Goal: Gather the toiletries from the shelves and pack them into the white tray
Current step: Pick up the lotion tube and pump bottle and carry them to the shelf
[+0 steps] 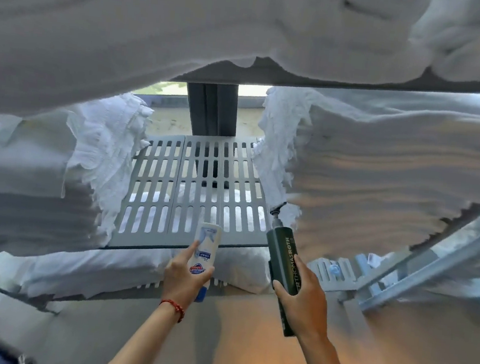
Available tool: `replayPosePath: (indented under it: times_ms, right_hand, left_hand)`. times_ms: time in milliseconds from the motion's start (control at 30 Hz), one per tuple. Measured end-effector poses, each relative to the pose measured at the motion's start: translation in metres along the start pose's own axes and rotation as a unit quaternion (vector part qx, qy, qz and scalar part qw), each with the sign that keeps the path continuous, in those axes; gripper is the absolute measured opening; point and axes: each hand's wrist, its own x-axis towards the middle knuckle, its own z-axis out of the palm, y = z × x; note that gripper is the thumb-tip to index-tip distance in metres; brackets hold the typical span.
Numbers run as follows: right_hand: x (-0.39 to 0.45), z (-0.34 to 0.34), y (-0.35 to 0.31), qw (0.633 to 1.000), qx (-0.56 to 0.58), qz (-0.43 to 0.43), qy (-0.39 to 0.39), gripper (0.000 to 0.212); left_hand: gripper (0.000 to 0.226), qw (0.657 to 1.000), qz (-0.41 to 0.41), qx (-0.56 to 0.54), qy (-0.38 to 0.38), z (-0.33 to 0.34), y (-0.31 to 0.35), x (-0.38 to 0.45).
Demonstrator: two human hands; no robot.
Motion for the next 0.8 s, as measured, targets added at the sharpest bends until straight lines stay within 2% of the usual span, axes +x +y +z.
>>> replayPosePath:
  times_ms: [233, 533, 800]
  right_hand:
    - [-0.048, -0.078, 0.055, 0.996, -0.002, 0.068, 0.064, 0.068]
    - [-0.143, -0.218, 0.162, 0.978, -0.006, 0.125, 0.164, 0.068]
    - [-0.236, -0.332, 0.248, 0.929, -0.021, 0.241, 0.278, 0.068]
  left_hand:
    - [0.069, 0.997, 0.058, 0.021, -0.054, 0.055, 0.036, -0.055]
    - [0.064, 0.981, 0.119, 0.033, -0.147, 0.170, 0.114, -0.170]
    - [0.064, 0.933, 0.217, 0.033, -0.285, 0.288, 0.193, -0.269]
